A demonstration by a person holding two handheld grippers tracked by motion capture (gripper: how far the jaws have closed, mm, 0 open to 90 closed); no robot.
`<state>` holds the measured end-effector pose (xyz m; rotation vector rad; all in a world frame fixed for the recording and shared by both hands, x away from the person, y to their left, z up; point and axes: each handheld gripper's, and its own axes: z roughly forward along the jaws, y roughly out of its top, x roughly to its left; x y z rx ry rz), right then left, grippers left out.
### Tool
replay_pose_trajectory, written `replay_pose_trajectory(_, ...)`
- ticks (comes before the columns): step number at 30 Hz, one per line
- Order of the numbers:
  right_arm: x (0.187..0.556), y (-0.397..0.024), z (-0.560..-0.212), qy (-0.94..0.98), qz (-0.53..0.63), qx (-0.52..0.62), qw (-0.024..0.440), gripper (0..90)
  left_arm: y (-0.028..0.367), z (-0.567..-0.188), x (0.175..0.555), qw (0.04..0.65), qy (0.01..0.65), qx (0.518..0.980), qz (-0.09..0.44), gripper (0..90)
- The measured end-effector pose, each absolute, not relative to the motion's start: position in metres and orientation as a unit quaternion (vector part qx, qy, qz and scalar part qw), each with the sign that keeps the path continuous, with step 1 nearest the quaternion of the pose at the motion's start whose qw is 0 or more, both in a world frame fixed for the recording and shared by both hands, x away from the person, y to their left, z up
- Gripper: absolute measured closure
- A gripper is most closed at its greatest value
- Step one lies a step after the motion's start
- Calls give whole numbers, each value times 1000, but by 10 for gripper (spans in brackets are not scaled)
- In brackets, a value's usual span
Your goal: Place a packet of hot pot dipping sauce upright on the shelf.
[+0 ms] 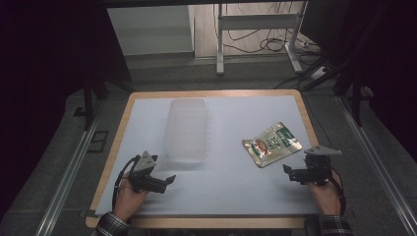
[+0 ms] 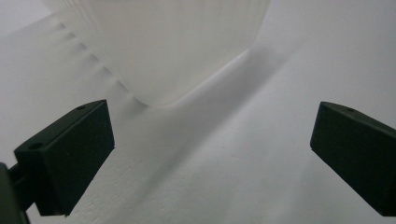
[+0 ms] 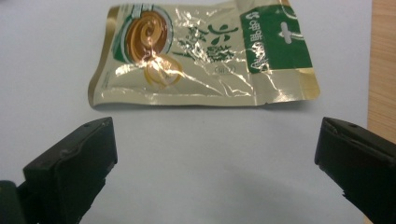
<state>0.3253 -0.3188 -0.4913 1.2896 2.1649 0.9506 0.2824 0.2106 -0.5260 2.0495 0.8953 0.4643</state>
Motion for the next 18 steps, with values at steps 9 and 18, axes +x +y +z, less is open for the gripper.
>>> replay_pose_trajectory(9, 328, -328, -494, 774, 369, 473, 202, 0, 210, -526, 282, 416, 355, 817, 184, 0)
replay_pose_trajectory(18, 328, -326, -495, 779, 364, 468, 206, 0, 210, -526, 282, 417, 353, 817, 183, 0)
